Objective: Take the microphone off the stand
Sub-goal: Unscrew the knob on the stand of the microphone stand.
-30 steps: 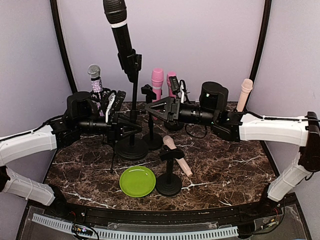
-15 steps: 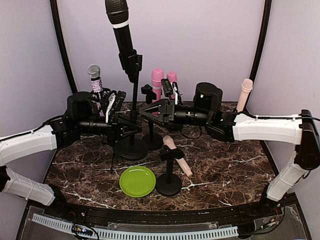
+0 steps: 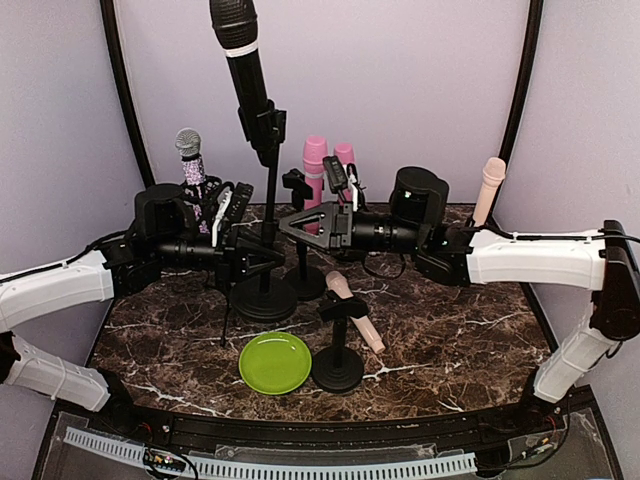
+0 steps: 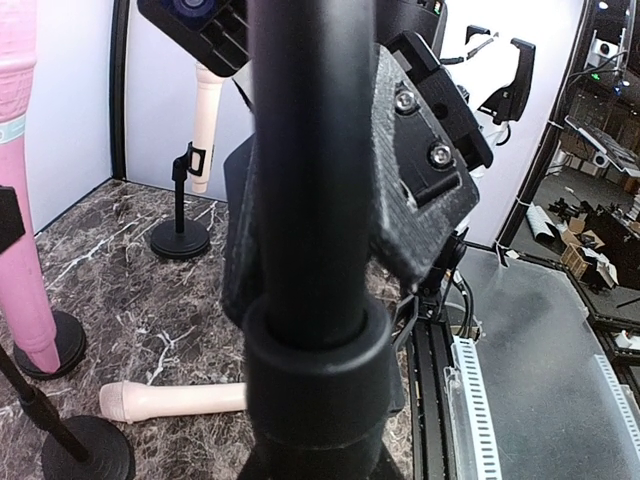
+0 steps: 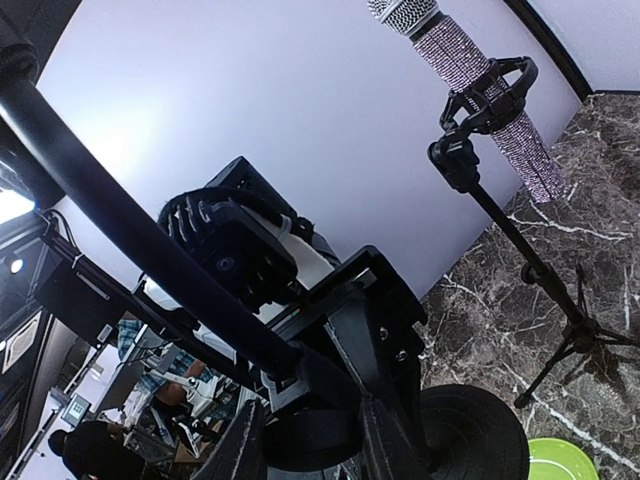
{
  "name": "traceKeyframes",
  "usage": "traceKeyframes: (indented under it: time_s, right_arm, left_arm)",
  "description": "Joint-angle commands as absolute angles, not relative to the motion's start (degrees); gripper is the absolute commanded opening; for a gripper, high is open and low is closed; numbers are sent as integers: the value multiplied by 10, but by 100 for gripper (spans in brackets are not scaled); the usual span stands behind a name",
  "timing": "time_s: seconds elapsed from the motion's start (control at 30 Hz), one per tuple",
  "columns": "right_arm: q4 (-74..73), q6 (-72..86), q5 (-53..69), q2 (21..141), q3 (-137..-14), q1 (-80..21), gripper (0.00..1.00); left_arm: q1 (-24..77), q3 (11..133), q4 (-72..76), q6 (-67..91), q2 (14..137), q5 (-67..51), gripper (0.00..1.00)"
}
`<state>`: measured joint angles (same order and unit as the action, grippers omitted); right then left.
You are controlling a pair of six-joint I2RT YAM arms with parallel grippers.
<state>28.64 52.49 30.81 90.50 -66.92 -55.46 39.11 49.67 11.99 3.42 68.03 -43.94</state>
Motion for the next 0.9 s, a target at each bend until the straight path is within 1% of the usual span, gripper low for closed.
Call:
traceKeyframes:
  time_s: [0.0, 0.1, 0.23, 0.43, 0.53, 0.57, 0.6, 0.73, 0.8, 0.87]
  right_arm:
    - [324, 446, 336, 872, -657, -557, 15]
    - [306, 395, 347, 861, -659, -558, 13]
    - [247, 308, 342, 847, -670, -563, 13]
    - [157, 156, 272, 823, -681, -588, 14]
    - [160, 144, 244, 813, -675, -592, 16]
    - [173, 152, 240, 809, -668, -591, 19]
    - [186, 165, 237, 805, -662, -591, 25]
    - [252, 251, 247, 796, -630, -582, 54]
    - [277, 305, 260, 795, -618, -570, 61]
    - [300, 364, 276, 797, -608, -553, 62]
  left_arm:
    - [392, 525, 180, 41, 660, -464, 0]
    - [391, 528, 183, 49, 665, -479, 0]
    - [392, 531, 190, 63, 671, -496, 0]
    - [392, 542, 186, 73, 683, -524, 0]
    - [392, 541, 186, 72, 686, -524, 0]
    - [392, 541, 186, 71, 686, -523, 0]
    - [391, 541, 183, 67, 685, -520, 0]
    - [392, 540, 177, 54, 683, -515, 0]
    - [392, 537, 177, 48, 680, -514, 0]
    - [391, 534, 176, 41, 677, -511, 0]
